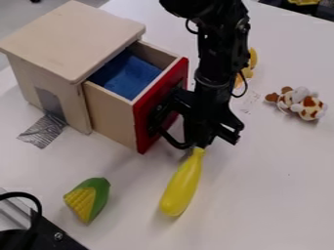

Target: Open the drawer

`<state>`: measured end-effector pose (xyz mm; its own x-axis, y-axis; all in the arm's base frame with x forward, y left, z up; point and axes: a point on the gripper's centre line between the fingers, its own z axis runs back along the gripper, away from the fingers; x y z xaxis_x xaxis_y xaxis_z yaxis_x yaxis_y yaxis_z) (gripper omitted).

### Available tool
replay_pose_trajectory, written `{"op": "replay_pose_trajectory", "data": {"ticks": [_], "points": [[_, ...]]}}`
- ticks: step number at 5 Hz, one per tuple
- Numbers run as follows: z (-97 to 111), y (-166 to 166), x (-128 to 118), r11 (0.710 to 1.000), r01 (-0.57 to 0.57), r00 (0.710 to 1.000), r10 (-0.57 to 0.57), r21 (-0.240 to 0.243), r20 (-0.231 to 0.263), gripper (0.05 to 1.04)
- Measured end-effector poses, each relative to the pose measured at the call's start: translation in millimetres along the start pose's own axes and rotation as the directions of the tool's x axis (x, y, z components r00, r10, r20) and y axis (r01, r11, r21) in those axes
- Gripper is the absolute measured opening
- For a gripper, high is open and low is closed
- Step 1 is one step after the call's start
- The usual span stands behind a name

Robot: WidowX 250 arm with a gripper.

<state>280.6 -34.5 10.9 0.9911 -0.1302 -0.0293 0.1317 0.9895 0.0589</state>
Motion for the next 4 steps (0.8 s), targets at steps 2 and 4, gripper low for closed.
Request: {"op": "replay_pose_trajectory", "data": {"ticks": [2, 4], "points": [[19, -5, -1, 0.999, 0.045, 0.997, -0.047, 0.026, 0.059, 0.377], [72, -7, -3, 0.999, 0.045, 0.982, -0.049, 0.028, 0.181, 0.968]]}}
